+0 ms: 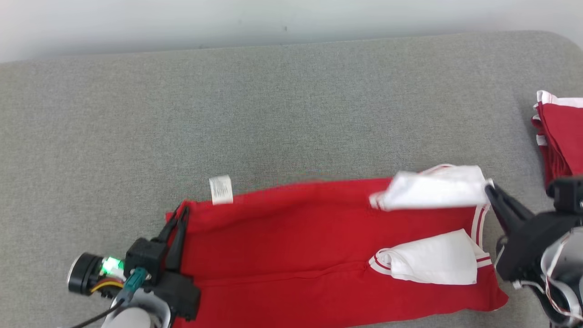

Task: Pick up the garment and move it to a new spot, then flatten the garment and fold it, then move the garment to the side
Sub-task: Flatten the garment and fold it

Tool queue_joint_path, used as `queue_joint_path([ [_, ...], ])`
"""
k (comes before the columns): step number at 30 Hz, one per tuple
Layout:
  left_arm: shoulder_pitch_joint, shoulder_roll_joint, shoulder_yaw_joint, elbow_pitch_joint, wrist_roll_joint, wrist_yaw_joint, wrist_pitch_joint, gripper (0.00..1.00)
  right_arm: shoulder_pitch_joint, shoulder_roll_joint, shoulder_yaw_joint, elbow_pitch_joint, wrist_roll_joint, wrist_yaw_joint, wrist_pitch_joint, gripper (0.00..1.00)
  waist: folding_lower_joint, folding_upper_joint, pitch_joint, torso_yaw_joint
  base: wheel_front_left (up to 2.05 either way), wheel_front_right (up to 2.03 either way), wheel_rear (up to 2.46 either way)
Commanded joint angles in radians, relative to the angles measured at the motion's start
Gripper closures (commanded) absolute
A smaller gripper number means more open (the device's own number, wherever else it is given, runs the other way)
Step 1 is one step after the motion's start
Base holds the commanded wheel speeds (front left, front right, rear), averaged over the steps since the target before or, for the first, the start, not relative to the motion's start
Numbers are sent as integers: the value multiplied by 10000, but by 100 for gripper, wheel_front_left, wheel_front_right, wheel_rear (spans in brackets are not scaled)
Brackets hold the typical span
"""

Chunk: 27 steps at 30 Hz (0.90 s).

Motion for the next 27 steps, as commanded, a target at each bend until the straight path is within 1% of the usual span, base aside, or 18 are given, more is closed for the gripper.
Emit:
queue_joint_path([
  [1, 163, 46, 14, 37, -74, 12, -58, 100, 174, 60, -70, -106, 51, -28, 65, 100, 2, 0, -28, -12, 0, 0, 0],
  [7, 786, 67, 95, 259, -253, 18, -251, 100, 1037, 305, -461, -769, 236, -28, 574, 100, 2, 0, -181, -36, 0, 0, 0],
  [14, 935, -67, 107, 653, -194, -152, -365, 100, 1858, 572, -698, -1499, 595, -28, 1332, 100, 2, 0, -274, 0, 0, 0, 0],
  [15, 957, -88, 131, 735, -227, -137, -374, 90, 1972, 607, -717, -1565, 613, -28, 1438, 100, 2, 0, -287, -10, 0, 0, 0],
  [16, 1005, -100, 128, 827, -259, -153, -370, 71, 2071, 618, -678, -1647, 657, -28, 1535, 100, 2, 0, -303, -24, 0, 0, 0],
  [17, 1015, -105, 136, 886, -260, -154, -376, 45, 2144, 669, -696, -1698, 715, -28, 1614, 100, 2, 0, -317, -41, 0, 0, 0],
  [18, 1031, -110, 155, 948, -265, -143, -381, 5, 2239, 696, -697, -1743, 733, -28, 1701, 100, 2, 0, -332, -59, 0, 0, 0],
  [19, 1090, -126, 179, 1029, -332, -122, -382, 0, 2337, 733, -743, -1763, 763, -28, 1790, 100, 2, 0, -351, -77, 0, 0, 0],
  [20, 1138, -141, 205, 1099, -372, -102, -373, 0, 2427, 761, -772, -1804, 774, -28, 1863, 100, 2, 0, -372, -94, 0, 0, 0],
  [21, 1164, -177, 260, 1150, -439, -87, -367, 0, 2518, 798, -801, -1842, 799, -28, 1928, 96, 2, 0, -390, -107, 0, 0, 0],
  [22, 1212, -213, 306, 1211, -547, -67, -369, 0, 2618, 826, -833, -1867, 782, -28, 1996, 30, 2, 0, -409, -117, 0, 0, 0],
  [23, 1260, -226, 339, 1255, -586, -43, -371, 0, 2705, 862, -883, -1903, 755, -28, 2058, 0, 2, 0, -434, -124, 0, 0, 0],
  [27, 1541, -282, 645, 1184, -847, 126, -397, 0, 2994, 1019, -1076, -2072, 673, -28, 2243, 0, 2, 0, -571, -152, 0, 0, 0],
])
